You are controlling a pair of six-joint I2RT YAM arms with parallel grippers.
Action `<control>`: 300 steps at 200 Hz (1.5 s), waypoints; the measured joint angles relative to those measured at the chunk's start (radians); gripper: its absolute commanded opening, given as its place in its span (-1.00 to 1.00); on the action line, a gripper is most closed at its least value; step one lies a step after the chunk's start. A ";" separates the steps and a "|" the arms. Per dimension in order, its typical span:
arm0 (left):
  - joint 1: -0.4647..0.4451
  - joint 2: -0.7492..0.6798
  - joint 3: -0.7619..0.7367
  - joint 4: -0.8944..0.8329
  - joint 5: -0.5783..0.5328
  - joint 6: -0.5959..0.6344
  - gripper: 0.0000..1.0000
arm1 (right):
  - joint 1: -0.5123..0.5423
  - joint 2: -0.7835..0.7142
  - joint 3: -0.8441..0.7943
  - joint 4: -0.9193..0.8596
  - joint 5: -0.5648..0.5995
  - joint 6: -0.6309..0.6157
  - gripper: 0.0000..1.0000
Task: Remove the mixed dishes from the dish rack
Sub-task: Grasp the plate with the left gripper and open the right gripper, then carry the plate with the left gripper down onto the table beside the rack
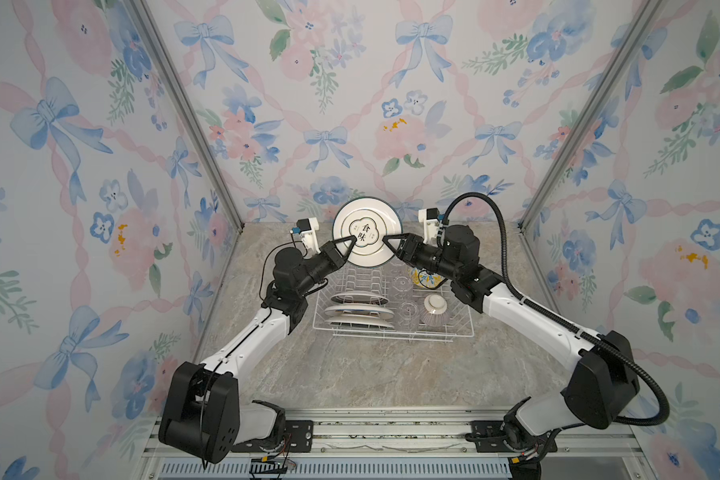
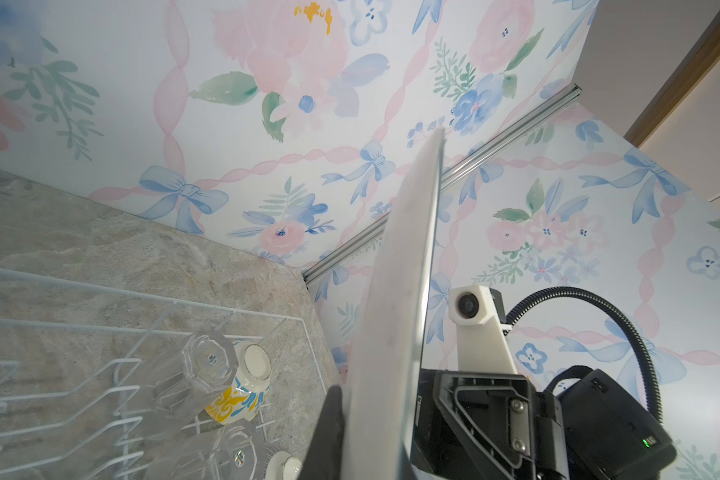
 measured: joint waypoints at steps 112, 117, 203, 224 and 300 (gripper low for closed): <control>0.019 0.024 0.000 -0.055 -0.008 0.041 -1.00 | -0.001 -0.017 -0.028 -0.008 0.032 -0.070 0.93; 0.023 0.024 0.000 -0.056 -0.008 0.041 -1.00 | -0.001 -0.022 -0.029 -0.015 0.039 -0.079 0.93; 0.243 0.001 -0.006 -0.124 -0.011 0.053 -1.00 | 0.001 -0.180 -0.054 -0.201 0.206 -0.272 0.93; 0.311 -0.023 -0.029 -0.126 -0.036 0.053 -1.00 | 0.010 -0.206 -0.065 -0.266 0.249 -0.331 0.93; 0.511 -0.040 -0.217 -0.138 -0.178 0.029 -1.00 | 0.033 -0.299 -0.110 -0.458 0.360 -0.484 0.93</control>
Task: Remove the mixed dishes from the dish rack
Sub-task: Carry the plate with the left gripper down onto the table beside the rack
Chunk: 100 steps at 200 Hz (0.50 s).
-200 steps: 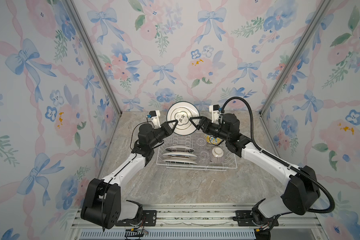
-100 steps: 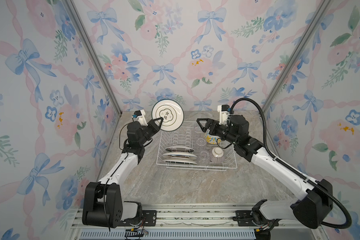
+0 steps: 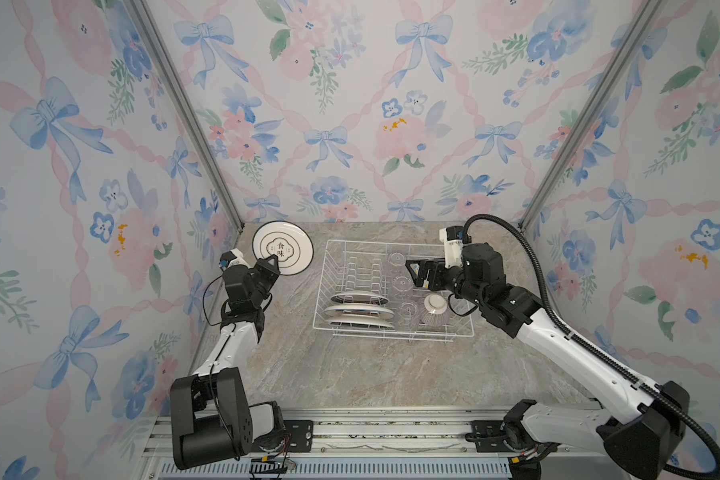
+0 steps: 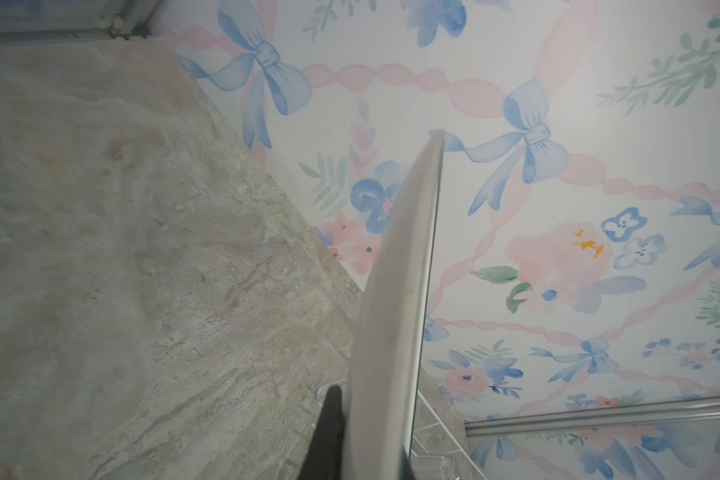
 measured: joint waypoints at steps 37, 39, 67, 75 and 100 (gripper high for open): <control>0.042 0.003 -0.048 -0.006 -0.030 0.000 -1.00 | 0.005 -0.019 -0.021 -0.043 0.023 -0.034 0.93; 0.043 0.005 -0.049 -0.006 -0.030 0.000 -1.00 | 0.006 -0.019 -0.021 -0.046 0.023 -0.035 0.93; 0.071 0.052 -0.060 -0.007 -0.031 0.001 -1.00 | 0.016 -0.018 -0.030 -0.086 0.039 -0.052 0.93; 0.074 0.065 -0.061 -0.007 -0.031 0.001 -1.00 | 0.019 -0.018 -0.031 -0.092 0.043 -0.054 0.93; 0.076 0.119 -0.060 -0.005 -0.027 0.005 -1.00 | 0.029 -0.016 -0.032 -0.117 0.058 -0.057 0.94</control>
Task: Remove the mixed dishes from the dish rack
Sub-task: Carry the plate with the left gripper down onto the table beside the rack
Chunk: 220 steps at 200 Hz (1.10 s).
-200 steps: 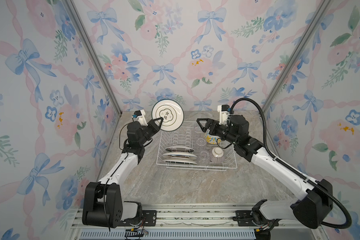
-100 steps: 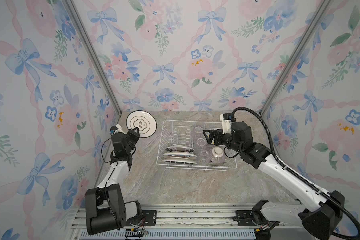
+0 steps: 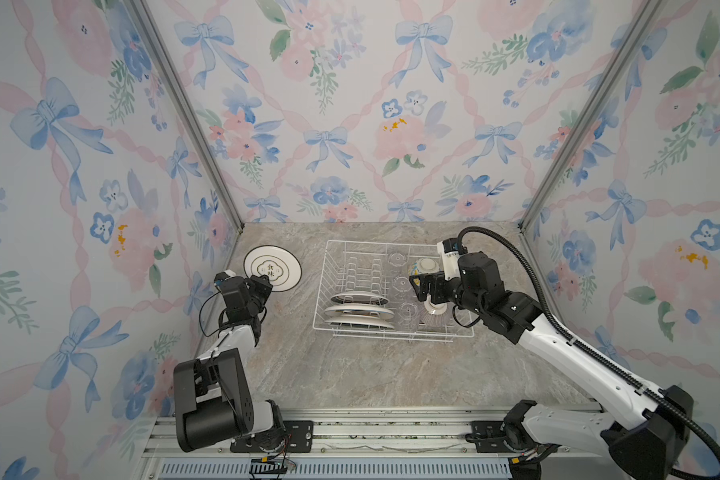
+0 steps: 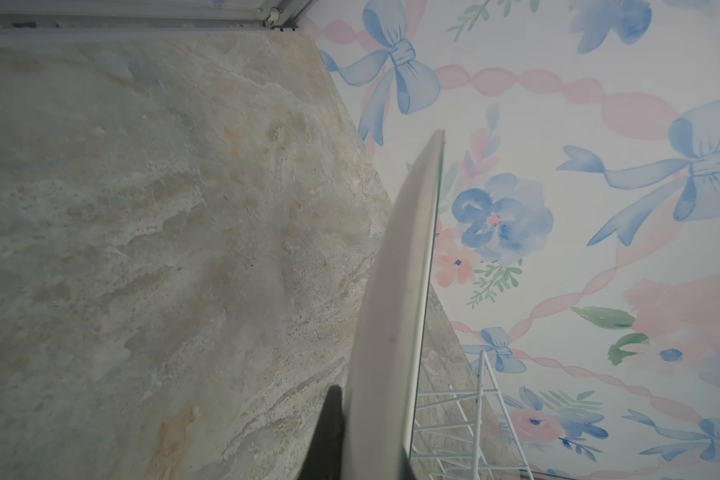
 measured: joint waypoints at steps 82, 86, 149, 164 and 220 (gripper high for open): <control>0.009 0.208 0.029 0.003 0.061 0.019 -1.00 | 0.011 0.009 0.000 -0.047 0.051 -0.009 0.93; 0.010 0.212 0.031 0.006 0.062 0.022 -1.00 | 0.012 0.009 0.000 -0.050 0.052 -0.009 0.94; 0.010 0.267 0.048 0.022 0.088 0.036 -0.54 | 0.012 0.033 0.001 -0.074 0.074 -0.013 0.93; 0.010 0.270 0.050 0.025 0.092 0.045 -0.39 | 0.012 0.039 0.002 -0.082 0.074 -0.013 0.93; 0.010 0.270 0.051 0.038 0.092 0.054 0.15 | 0.012 0.041 0.006 -0.113 0.086 -0.013 0.93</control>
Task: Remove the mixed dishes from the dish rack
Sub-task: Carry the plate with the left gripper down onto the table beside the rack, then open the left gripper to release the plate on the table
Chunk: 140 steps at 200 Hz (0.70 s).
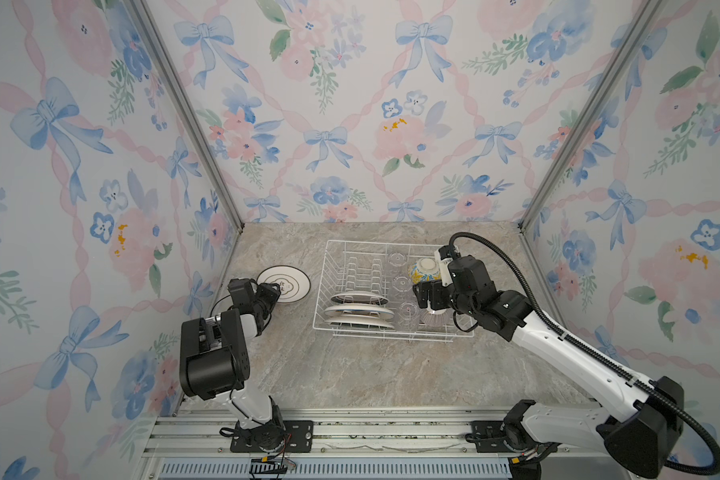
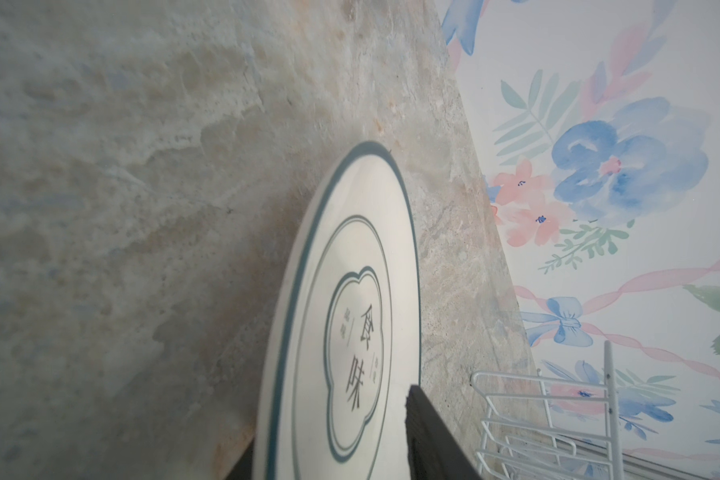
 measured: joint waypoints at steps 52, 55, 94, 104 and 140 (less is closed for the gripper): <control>0.000 -0.001 -0.006 0.002 -0.015 -0.004 0.96 | 0.000 0.000 0.000 -0.002 0.003 0.000 0.93; 0.000 -0.001 -0.007 0.000 -0.015 -0.002 0.96 | 0.000 0.000 0.000 -0.002 0.003 0.000 0.93; 0.000 -0.035 -0.010 -0.030 -0.045 0.003 0.96 | 0.000 0.000 0.000 -0.002 0.003 0.000 0.93; 0.000 -0.049 -0.010 -0.042 -0.057 0.006 0.96 | 0.000 0.000 0.000 -0.002 0.003 -0.002 0.93; 0.000 -0.102 -0.011 -0.107 -0.117 0.040 0.96 | 0.000 0.000 0.000 -0.002 0.003 -0.015 0.93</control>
